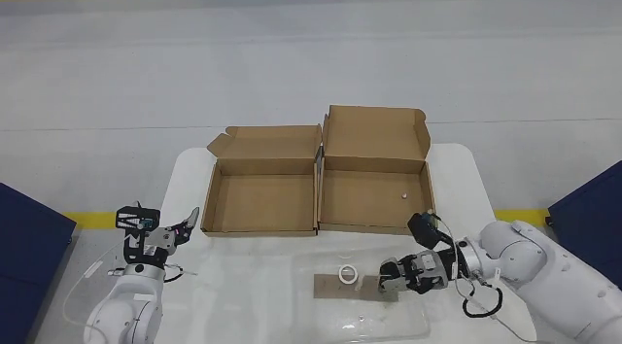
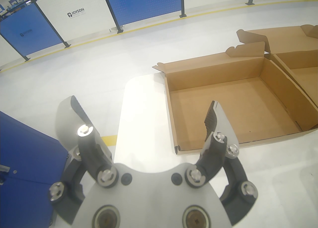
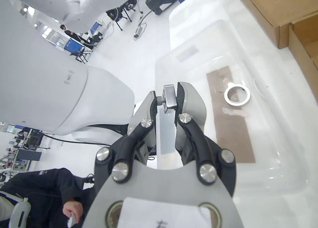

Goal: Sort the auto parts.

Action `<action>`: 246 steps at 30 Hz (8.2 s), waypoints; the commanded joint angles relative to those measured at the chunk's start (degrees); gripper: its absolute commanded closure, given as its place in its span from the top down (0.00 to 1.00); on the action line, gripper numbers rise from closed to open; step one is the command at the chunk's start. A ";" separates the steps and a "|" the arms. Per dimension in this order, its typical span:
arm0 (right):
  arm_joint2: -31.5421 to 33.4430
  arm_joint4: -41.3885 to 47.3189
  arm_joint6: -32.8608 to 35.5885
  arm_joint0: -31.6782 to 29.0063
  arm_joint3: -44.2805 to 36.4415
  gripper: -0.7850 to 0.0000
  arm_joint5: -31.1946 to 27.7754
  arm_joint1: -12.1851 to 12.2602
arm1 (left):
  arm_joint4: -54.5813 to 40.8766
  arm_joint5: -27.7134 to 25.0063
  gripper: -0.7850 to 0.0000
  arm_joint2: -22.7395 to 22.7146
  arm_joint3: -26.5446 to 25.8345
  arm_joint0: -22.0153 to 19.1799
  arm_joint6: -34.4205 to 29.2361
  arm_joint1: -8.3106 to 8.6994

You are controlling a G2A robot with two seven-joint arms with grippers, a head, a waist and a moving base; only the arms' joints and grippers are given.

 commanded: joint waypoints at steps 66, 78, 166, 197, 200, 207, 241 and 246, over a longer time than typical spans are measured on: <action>9.98 40.83 0.01 -11.31 -11.13 0.00 -0.01 6.92 | 0.00 0.00 1.00 0.00 0.00 0.00 0.00 0.00; 10.18 43.67 1.11 -11.93 -18.00 0.00 1.09 7.86 | 0.00 0.00 1.00 0.00 0.00 0.00 0.00 0.00; 18.54 80.03 39.21 -3.47 -11.10 0.00 42.71 -15.82 | 0.00 0.00 1.00 0.00 0.00 0.00 0.00 0.00; 22.59 87.40 34.94 -8.10 -13.55 0.00 47.93 -19.44 | 0.00 0.00 1.00 0.00 0.00 0.00 0.00 0.00; 23.85 85.26 33.68 -8.71 -13.99 0.00 47.50 -19.65 | 0.00 0.00 1.00 0.00 0.00 0.00 0.00 0.00; 26.40 81.09 31.97 -9.98 -14.81 0.00 47.41 -20.14 | 0.00 0.00 1.00 0.00 0.00 0.00 0.00 0.00; 31.35 78.78 29.54 -13.26 -17.78 0.00 42.64 -22.86 | 0.00 0.00 1.00 0.00 0.00 0.00 0.00 0.00; 31.91 78.38 29.53 -13.57 -17.91 0.00 43.18 -23.39 | 0.00 0.00 1.00 0.00 0.00 0.00 0.00 0.00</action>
